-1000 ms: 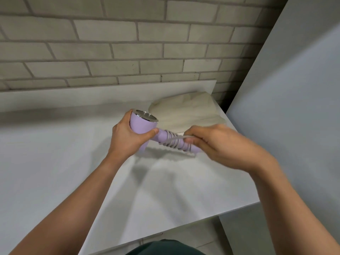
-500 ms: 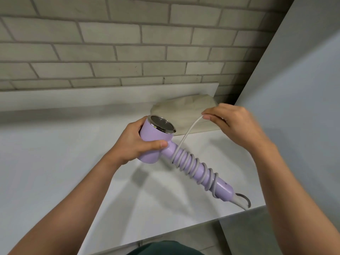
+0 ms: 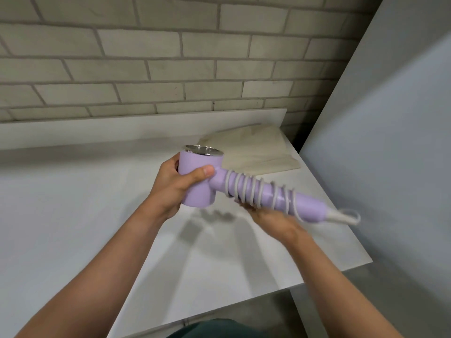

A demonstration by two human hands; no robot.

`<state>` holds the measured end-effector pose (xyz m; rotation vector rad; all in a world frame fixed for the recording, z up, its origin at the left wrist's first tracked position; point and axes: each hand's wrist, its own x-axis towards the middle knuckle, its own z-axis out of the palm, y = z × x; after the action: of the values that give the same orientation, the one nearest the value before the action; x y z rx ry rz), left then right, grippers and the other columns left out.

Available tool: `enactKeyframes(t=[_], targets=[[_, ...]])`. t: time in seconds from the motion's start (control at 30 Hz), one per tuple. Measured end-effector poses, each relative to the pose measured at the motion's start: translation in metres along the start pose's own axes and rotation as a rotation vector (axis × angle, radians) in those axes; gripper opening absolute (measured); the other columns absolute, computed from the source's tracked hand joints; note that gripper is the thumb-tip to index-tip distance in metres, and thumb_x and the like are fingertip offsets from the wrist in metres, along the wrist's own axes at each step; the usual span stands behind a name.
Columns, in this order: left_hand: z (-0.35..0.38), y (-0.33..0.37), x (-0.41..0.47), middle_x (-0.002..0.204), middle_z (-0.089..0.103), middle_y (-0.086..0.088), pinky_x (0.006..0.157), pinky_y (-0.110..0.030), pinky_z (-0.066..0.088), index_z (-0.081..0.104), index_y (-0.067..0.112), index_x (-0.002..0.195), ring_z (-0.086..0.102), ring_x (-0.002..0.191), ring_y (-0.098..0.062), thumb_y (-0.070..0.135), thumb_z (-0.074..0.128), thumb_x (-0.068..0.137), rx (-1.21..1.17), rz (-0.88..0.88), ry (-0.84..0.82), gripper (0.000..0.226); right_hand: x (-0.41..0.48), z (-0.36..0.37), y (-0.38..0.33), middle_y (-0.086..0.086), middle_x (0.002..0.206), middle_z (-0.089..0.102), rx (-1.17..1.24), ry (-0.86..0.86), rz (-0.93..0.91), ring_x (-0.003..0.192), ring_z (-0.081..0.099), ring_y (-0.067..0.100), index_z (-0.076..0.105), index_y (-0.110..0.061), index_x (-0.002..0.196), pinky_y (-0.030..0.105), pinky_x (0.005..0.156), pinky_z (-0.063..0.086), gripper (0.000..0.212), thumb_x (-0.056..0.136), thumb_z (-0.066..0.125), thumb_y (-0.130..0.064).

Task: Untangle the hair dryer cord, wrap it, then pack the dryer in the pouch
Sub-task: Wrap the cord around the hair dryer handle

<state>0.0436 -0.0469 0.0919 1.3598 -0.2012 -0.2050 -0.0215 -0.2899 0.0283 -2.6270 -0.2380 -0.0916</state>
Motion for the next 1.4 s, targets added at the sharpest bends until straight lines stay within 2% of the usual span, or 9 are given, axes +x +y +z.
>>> enactKeyframes(t=[0.13, 0.27, 0.4, 0.5, 0.7, 0.87, 1.03, 1.17, 1.4], targets=[[-0.001, -0.004, 0.008, 0.101, 0.078, -0.003, 0.074, -0.039, 0.062, 0.072, 0.016, 0.107, 0.074, 0.087, -0.021, 0.044, 0.090, 0.058, 0.028, -0.009, 0.208, 0.059, -0.008, 0.002, -0.044, -0.005, 0.118, 0.066, -0.091, -0.082, -0.088, 0.106, 0.063, 0.030, 0.052, -0.032, 0.135, 0.045, 0.085, 0.055, 0.031, 0.109, 0.039, -0.042], [-0.006, -0.013, 0.013, 0.097, 0.077, 0.005, 0.069, -0.034, 0.059, 0.071, 0.021, 0.103, 0.072, 0.083, -0.014, 0.039, 0.092, 0.066, 0.111, 0.005, 0.331, 0.047, -0.014, -0.011, -0.066, -0.003, 0.092, 0.058, -0.111, -0.178, -0.130, 0.086, 0.055, 0.033, 0.052, -0.016, 0.104, 0.048, 0.075, 0.052, 0.016, 0.106, 0.048, -0.031], [-0.012, -0.024, 0.011, 0.098, 0.076, 0.010, 0.076, -0.038, 0.062, 0.070, 0.028, 0.101, 0.073, 0.090, -0.016, 0.052, 0.092, 0.059, 0.293, -0.005, 0.378, 0.054, -0.015, -0.034, -0.086, -0.003, 0.093, 0.063, -0.194, -0.210, -0.153, 0.083, 0.057, 0.035, 0.051, -0.018, 0.094, 0.045, 0.071, 0.051, 0.014, 0.103, 0.050, -0.028], [-0.014, -0.030, 0.006, 0.098, 0.075, 0.011, 0.078, -0.038, 0.062, 0.068, 0.029, 0.100, 0.072, 0.093, -0.016, 0.059, 0.089, 0.053, 0.400, -0.013, 0.347, 0.060, -0.014, -0.050, -0.091, -0.008, 0.089, 0.057, -0.274, -0.209, -0.145, 0.083, 0.055, 0.029, 0.048, -0.022, 0.085, 0.040, 0.068, 0.049, 0.022, 0.104, 0.049, -0.033], [-0.013, -0.024, 0.004, 0.098, 0.071, 0.016, 0.071, -0.028, 0.054, 0.065, 0.033, 0.104, 0.068, 0.093, -0.009, 0.055, 0.093, 0.058, 0.650, -0.016, 0.148, 0.058, -0.001, -0.081, -0.087, -0.009, 0.100, 0.065, -0.367, -0.094, -0.209, 0.095, 0.060, 0.024, 0.070, -0.032, 0.107, 0.033, 0.066, 0.036, 0.029, 0.104, 0.048, -0.050], [-0.012, -0.013, 0.001, 0.097, 0.073, 0.011, 0.074, -0.039, 0.060, 0.067, 0.032, 0.100, 0.070, 0.091, -0.016, 0.058, 0.092, 0.056, 0.681, -0.043, -0.062, 0.057, 0.017, -0.082, -0.059, -0.013, 0.095, 0.067, -0.420, 0.055, -0.361, 0.091, 0.058, 0.023, 0.081, -0.037, 0.094, 0.041, 0.077, 0.045, 0.025, 0.091, 0.061, -0.051], [-0.012, -0.009, 0.001, 0.101, 0.076, 0.012, 0.084, -0.046, 0.062, 0.070, 0.031, 0.105, 0.073, 0.094, -0.014, 0.053, 0.091, 0.057, 0.603, -0.072, -0.111, 0.057, 0.025, -0.066, -0.052, -0.003, 0.084, 0.056, -0.222, 0.123, -0.277, 0.072, 0.058, 0.025, 0.082, -0.031, 0.101, 0.035, 0.058, 0.043, 0.017, 0.091, 0.071, -0.039], [-0.014, -0.009, 0.002, 0.102, 0.077, 0.011, 0.084, -0.048, 0.062, 0.071, 0.030, 0.107, 0.074, 0.094, -0.015, 0.048, 0.093, 0.061, 0.603, -0.079, -0.129, 0.054, 0.027, -0.053, -0.051, -0.004, 0.087, 0.068, -0.087, 0.100, -0.180, 0.075, 0.064, 0.022, 0.082, -0.027, 0.107, 0.037, 0.066, 0.051, 0.017, 0.092, 0.076, -0.029], [-0.014, -0.009, 0.002, 0.100, 0.077, 0.011, 0.082, -0.045, 0.063, 0.072, 0.029, 0.104, 0.074, 0.092, -0.015, 0.053, 0.092, 0.056, 0.583, -0.084, -0.139, 0.058, 0.026, -0.039, -0.050, -0.006, 0.094, 0.080, 0.196, -0.010, 0.031, 0.081, 0.068, 0.012, 0.083, -0.024, 0.107, 0.022, 0.078, 0.049, 0.023, 0.092, 0.072, -0.011]])
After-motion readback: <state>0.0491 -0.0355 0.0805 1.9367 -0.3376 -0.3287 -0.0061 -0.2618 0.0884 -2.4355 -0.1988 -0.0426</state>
